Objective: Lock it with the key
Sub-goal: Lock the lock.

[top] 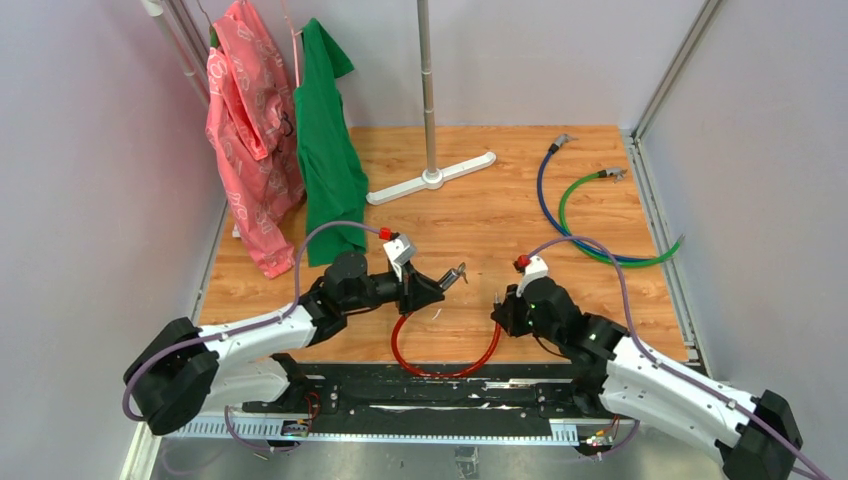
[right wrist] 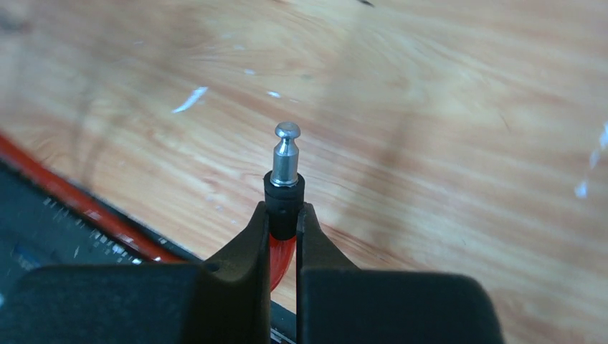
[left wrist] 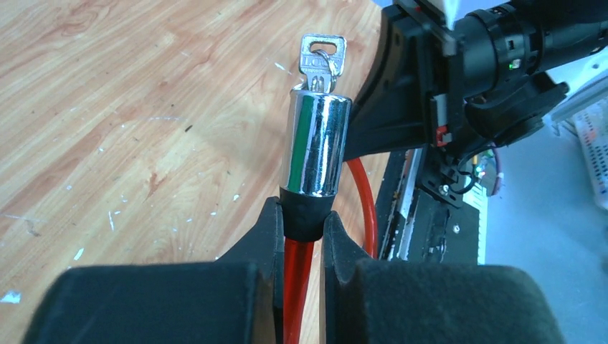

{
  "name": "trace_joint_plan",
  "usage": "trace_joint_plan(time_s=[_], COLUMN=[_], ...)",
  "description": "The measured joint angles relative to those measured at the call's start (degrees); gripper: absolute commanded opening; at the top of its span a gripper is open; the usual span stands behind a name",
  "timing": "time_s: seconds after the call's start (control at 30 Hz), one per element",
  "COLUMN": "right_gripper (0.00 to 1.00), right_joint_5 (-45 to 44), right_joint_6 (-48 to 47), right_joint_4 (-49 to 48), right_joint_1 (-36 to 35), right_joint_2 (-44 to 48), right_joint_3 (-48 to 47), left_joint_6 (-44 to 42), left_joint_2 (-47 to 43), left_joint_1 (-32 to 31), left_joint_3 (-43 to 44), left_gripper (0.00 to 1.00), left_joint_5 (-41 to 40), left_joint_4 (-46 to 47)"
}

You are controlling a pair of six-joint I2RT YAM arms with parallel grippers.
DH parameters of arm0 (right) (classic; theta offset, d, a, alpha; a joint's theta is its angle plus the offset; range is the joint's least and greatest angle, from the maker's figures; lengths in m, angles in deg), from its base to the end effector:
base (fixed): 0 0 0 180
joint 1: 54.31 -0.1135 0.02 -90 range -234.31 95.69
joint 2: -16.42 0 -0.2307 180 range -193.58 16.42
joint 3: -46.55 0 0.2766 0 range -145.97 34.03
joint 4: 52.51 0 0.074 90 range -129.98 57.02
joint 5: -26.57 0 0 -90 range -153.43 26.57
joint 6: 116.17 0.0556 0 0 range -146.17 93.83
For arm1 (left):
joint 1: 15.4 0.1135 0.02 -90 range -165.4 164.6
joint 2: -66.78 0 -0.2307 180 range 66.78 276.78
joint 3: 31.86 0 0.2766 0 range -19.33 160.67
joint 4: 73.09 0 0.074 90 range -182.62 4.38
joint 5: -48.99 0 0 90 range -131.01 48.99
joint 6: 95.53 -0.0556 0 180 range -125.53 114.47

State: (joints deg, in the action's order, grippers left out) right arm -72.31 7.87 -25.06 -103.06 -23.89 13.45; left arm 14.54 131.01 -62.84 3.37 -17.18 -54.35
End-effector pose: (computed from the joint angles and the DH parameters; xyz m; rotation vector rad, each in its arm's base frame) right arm 0.1545 0.1632 0.1547 -0.1964 2.2346 0.6466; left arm 0.1759 -0.2247 0.1649 0.7629 1.7396 -1.1964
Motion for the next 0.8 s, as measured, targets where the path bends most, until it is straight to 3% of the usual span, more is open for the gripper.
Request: trace_joint_plan(time_s=[0.27,0.53,0.8], right_gripper=[0.00,0.00,0.00], right_joint_5=[14.2,20.2,25.8], right_joint_6=[-18.8,-24.4,-28.5], right_joint_4=[-5.0,-6.4,-6.3], right_joint_1=[0.2,0.2,0.3], right_joint_2=[5.6,0.2,1.3], right_joint_3=[0.1,-2.6,-3.4], left_joint_6=[0.1,0.6,1.0], left_joint_2=[3.9,7.7,7.7], left_joint_1=[4.1,4.2,4.2], left_joint_3=[0.7,3.5,3.6], left_gripper=[0.00,0.00,0.00], left_joint_5=[11.0,12.5,13.6], left_joint_4=[2.8,3.1,3.4])
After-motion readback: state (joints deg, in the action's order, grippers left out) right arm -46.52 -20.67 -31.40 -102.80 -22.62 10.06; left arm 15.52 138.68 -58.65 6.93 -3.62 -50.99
